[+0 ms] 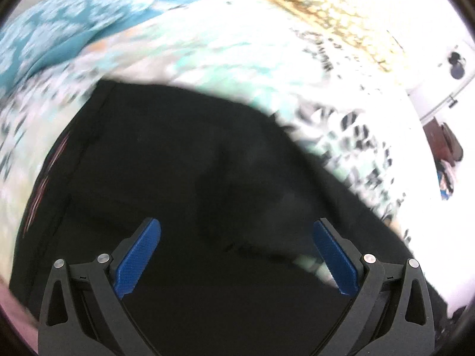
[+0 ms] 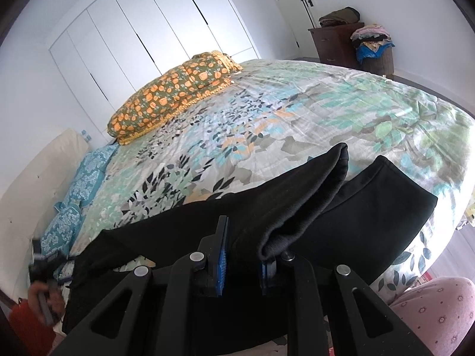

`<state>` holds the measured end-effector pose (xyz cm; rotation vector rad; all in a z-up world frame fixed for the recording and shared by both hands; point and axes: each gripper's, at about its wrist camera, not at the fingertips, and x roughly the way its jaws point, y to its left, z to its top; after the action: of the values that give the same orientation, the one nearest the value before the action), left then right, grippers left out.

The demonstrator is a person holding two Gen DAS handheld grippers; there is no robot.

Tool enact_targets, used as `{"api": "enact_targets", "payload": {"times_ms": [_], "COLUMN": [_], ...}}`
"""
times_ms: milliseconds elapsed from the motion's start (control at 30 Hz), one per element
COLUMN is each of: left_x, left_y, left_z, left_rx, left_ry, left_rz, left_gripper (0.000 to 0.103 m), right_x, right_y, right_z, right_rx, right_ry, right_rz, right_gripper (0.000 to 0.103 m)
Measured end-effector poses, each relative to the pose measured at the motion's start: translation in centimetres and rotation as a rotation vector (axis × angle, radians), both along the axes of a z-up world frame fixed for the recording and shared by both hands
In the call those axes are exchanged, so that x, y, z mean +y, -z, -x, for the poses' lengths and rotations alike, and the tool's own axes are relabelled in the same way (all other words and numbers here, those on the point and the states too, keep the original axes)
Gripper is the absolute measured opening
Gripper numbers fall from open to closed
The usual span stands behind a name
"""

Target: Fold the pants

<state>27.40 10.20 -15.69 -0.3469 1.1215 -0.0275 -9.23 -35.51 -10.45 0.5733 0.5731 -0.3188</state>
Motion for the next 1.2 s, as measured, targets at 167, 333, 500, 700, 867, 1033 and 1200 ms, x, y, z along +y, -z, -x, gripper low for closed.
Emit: {"api": "enact_targets", "payload": {"times_ms": [167, 333, 500, 700, 867, 1033, 1200], "left_x": [-2.9, -4.3, -5.1, -5.5, -4.4, -3.2, -0.1], "left_y": [1.2, 4.5, 6.1, 6.6, 7.0, -0.7, -10.2], "left_z": [-5.8, -9.5, -10.6, -11.7, -11.3, -9.2, -0.2], "left_rx": [0.078, 0.187, 0.205, 0.18, 0.193, 0.023, -0.255], "left_ry": [0.002, -0.055, -0.114, -0.098, -0.121, -0.086, -0.015], "left_rz": [0.025, 0.071, 0.057, 0.092, 0.226, 0.284, 0.238], "left_gripper": [0.102, 0.102, 0.102, 0.054, 0.004, 0.004, 0.005], "right_x": [-1.5, -2.2, -3.2, -3.9, -4.8, -7.6, -10.8], "right_y": [-0.3, -1.2, -2.6, -3.4, -3.2, -4.5, -6.0], "right_z": [1.0, 2.0, 3.5, 4.5, 4.4, 0.5, -3.1], "right_rx": [-0.043, -0.079, -0.174, -0.205, -0.189, -0.154, -0.046], "right_ry": [0.024, -0.008, -0.064, -0.112, -0.09, -0.121, -0.204], "right_rz": [-0.073, -0.113, -0.191, -0.236, -0.256, -0.22, -0.193], "right_gripper": [0.018, 0.016, 0.015, 0.015, 0.015, 0.014, 0.013]}}
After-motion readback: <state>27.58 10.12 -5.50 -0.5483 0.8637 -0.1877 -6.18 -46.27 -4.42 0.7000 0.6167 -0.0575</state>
